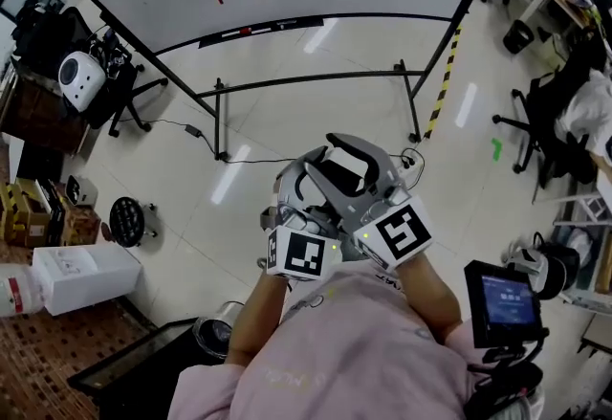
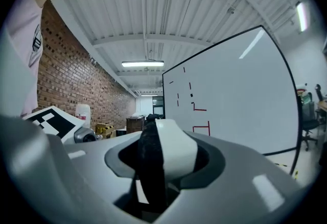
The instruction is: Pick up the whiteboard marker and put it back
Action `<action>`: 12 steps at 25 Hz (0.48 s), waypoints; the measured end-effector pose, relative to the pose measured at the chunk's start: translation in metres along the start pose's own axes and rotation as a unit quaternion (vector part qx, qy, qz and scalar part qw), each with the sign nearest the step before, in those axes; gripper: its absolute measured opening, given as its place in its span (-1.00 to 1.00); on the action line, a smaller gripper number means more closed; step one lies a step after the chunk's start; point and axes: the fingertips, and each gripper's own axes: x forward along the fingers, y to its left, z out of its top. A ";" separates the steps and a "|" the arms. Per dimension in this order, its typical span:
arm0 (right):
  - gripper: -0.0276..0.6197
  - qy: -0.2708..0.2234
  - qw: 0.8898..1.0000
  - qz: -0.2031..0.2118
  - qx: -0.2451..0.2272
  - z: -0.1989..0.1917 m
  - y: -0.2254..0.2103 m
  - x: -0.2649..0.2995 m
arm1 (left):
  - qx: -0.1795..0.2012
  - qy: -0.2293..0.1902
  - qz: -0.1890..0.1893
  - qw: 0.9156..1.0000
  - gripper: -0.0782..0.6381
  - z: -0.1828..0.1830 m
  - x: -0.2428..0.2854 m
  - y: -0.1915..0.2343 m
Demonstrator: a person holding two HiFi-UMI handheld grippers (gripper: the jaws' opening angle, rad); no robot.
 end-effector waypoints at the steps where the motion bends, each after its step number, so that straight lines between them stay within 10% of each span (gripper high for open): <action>1: -0.34 -0.003 1.000 0.002 -0.003 0.005 -0.017 0.012 | -0.001 -0.001 0.010 1.000 -0.01 0.002 0.017 0.015; 12: -0.27 -0.043 0.999 0.004 -0.030 0.042 -0.147 0.151 | -0.022 -0.021 0.088 0.996 -0.04 0.007 0.144 0.178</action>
